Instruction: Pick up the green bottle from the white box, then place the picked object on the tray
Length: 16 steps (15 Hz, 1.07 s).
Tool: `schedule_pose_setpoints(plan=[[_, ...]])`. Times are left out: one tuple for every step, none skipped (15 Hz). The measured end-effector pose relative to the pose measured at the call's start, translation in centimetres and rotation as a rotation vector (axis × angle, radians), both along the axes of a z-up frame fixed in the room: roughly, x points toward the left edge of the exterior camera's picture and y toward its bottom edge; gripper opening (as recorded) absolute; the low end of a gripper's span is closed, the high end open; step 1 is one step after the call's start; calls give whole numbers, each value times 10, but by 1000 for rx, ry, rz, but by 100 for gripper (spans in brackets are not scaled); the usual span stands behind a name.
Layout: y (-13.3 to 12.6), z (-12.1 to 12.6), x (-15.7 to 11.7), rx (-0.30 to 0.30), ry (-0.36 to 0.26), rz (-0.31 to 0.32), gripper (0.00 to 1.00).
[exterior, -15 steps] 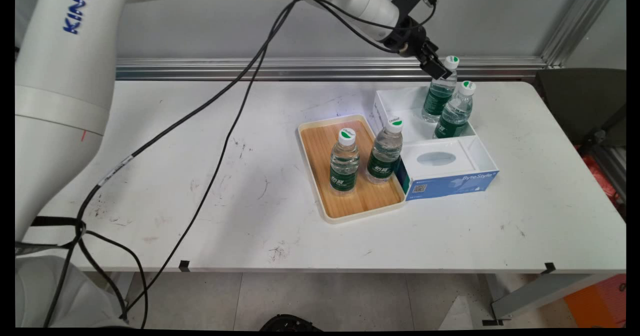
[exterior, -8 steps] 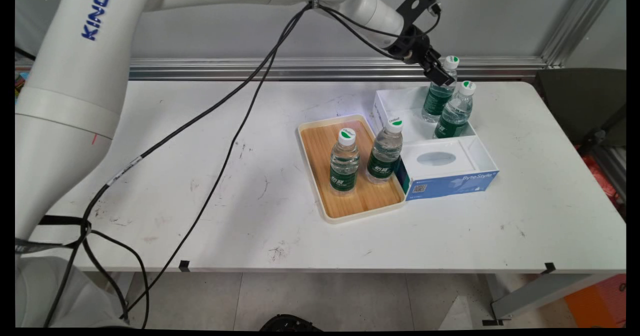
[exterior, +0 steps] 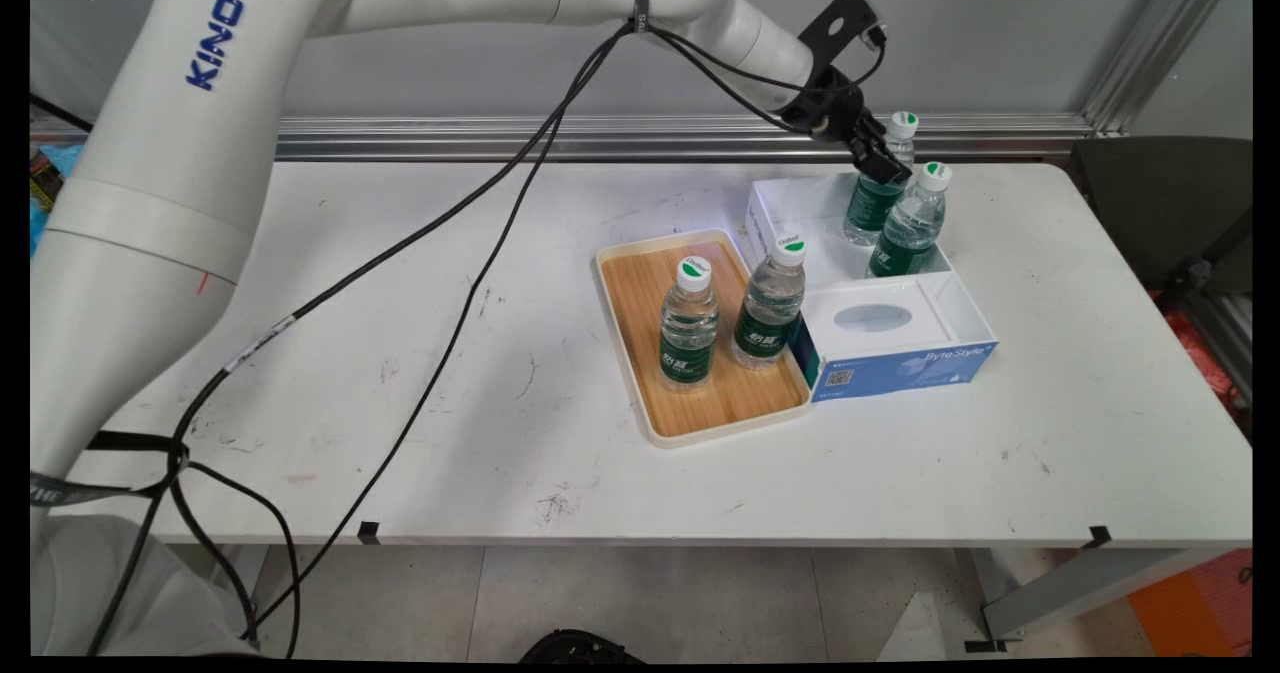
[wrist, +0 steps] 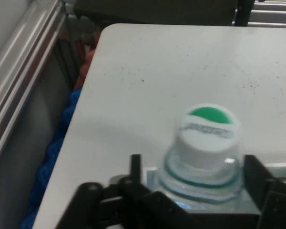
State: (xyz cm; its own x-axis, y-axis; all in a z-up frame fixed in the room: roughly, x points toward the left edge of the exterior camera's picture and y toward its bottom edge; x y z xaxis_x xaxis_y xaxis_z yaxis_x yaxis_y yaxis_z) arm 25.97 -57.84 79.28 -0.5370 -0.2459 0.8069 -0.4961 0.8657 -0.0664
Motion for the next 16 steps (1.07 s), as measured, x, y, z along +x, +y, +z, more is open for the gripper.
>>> schedule_pose_setpoints(plan=[[0, -1, -1, 1, 0, -1, 0], [0, -2, -2, 3, 0, -3, 0], [0, -3, -2, 4, 0, -4, 0], [1, -4, -2, 6, 0, -5, 0], [1, -4, -2, 7, 0, -7, 0], [1, -5, -2, 7, 0, -8, 0], [1, -5, -1, 7, -1, -8, 0], [2, -4, -1, 6, -1, -8, 0], [2, -2, 1, 3, -2, -7, 0], [2, 0, 2, -2, -2, -7, 0], [2, 5, 4, -9, -1, -6, 0], [3, 11, 6, -18, 2, -5, 0], [4, 18, 8, -29, 6, -2, 0], [5, 24, 10, -36, 8, -2, 0], [6, 31, 12, -45, 12, 0, 0], [9, 40, 15, -56, 16, 3, 0]])
